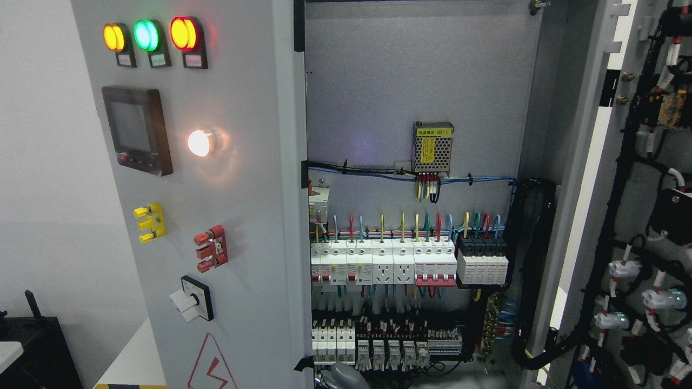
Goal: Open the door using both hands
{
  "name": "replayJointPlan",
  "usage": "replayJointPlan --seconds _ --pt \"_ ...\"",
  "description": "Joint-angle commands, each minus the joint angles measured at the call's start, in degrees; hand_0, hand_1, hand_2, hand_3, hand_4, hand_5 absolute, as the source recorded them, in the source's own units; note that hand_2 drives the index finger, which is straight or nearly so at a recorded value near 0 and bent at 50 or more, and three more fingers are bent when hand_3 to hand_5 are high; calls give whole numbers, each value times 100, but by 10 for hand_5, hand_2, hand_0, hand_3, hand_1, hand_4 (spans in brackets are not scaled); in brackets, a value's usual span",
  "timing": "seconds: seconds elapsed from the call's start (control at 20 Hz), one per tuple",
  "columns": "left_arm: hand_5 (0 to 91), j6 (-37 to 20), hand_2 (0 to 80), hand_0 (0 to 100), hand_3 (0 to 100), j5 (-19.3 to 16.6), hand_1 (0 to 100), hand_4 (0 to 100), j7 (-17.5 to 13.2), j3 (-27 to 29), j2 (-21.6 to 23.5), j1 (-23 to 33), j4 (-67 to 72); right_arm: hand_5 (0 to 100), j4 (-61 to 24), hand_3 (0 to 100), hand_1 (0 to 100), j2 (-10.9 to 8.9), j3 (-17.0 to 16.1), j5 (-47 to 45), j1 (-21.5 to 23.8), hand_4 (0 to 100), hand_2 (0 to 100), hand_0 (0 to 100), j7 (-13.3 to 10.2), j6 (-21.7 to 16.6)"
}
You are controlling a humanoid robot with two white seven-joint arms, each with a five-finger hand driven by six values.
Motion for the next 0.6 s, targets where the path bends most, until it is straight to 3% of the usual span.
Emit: replayJointPlan --seconds 0.0,0.55 --pt "0 5 0 0 0 0 0 29 2 0 0 0 -1 0 -174 0 0 316 233 -4 30 0 0 0 3 23" --pt "0 5 0 0 0 0 0 29 2 0 0 0 -1 0 -218 0 0 492 497 -4 13 0 0 0 3 40"
